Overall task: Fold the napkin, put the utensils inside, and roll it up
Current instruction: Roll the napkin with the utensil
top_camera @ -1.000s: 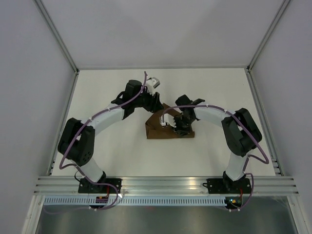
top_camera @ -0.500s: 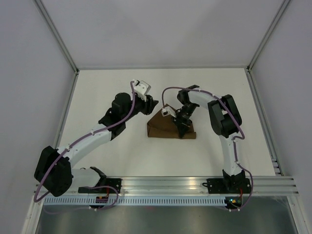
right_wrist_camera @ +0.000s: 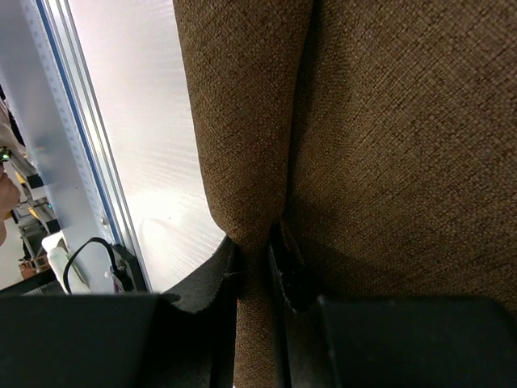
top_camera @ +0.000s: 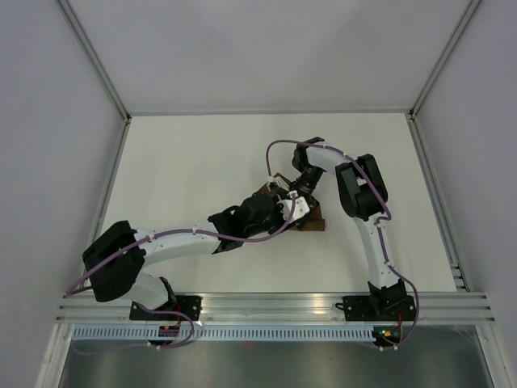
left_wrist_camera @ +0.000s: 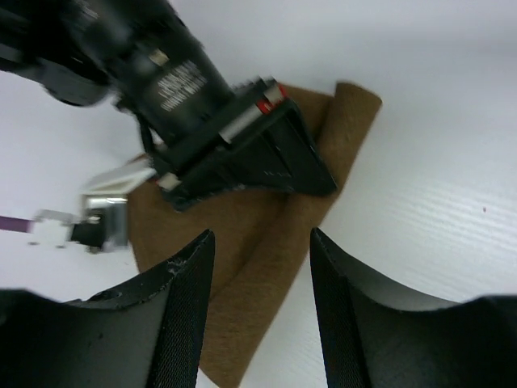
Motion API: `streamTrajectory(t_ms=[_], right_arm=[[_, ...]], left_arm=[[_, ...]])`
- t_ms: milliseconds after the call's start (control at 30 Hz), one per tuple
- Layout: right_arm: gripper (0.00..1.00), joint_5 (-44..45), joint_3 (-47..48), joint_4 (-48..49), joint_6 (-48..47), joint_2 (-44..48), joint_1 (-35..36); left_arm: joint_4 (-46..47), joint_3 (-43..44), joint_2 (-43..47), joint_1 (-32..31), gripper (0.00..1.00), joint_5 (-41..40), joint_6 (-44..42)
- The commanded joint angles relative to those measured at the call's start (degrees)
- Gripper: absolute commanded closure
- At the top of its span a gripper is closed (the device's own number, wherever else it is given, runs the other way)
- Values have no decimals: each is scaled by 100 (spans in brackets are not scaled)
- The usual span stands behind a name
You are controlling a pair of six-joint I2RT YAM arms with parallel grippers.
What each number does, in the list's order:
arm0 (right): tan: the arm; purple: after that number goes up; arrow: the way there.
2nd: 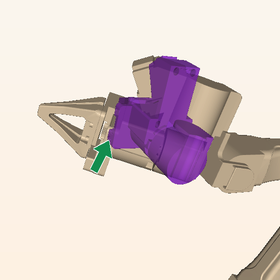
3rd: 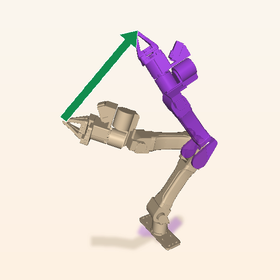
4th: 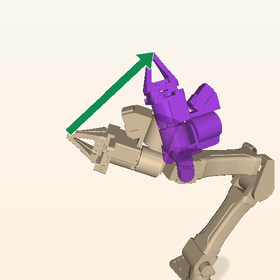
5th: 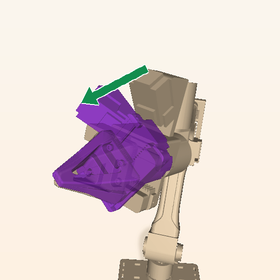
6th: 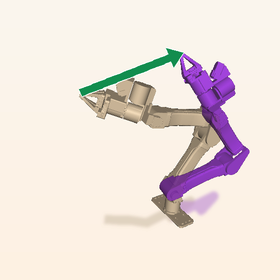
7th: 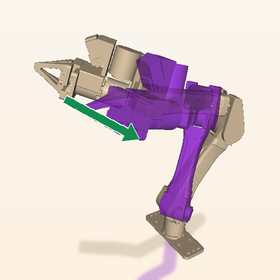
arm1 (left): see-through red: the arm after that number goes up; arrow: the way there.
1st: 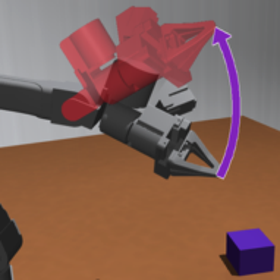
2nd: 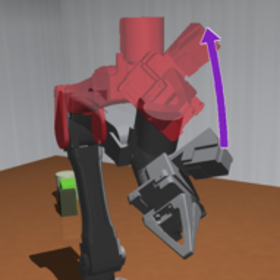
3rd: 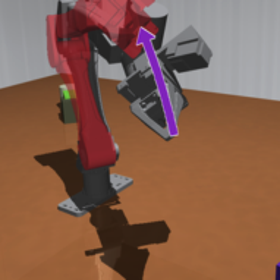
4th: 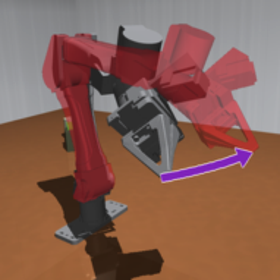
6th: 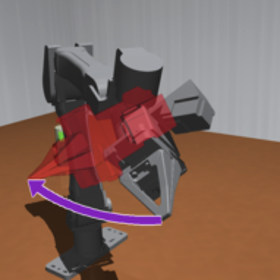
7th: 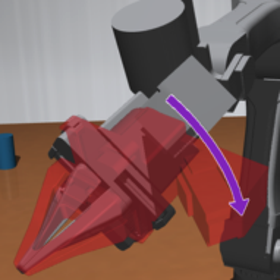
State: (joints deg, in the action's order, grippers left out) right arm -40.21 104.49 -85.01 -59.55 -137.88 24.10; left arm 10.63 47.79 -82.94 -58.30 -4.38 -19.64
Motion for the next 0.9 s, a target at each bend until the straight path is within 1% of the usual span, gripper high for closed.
streamTrajectory(t_ms=[0,133,333,567,800,867], right_arm=[[83,602,19,275,-180,-476,16],[83,602,28,301,-171,-546,7],[83,610,28,345,-136,-547,-10],[84,575,28,380,-110,-599,-10],[84,558,28,398,-101,-626,-10],[84,540,37,398,-92,-626,-10]], left_arm=[[-439,222,-406,-198,44,-89,-427],[-369,301,-1003,-234,44,-106,-435],[87,318,-1488,-225,43,-247,-558],[580,301,-1752,-225,40,-467,-673],[571,362,-2060,-225,41,-204,-612],[519,380,-2174,-199,45,-72,-559]])
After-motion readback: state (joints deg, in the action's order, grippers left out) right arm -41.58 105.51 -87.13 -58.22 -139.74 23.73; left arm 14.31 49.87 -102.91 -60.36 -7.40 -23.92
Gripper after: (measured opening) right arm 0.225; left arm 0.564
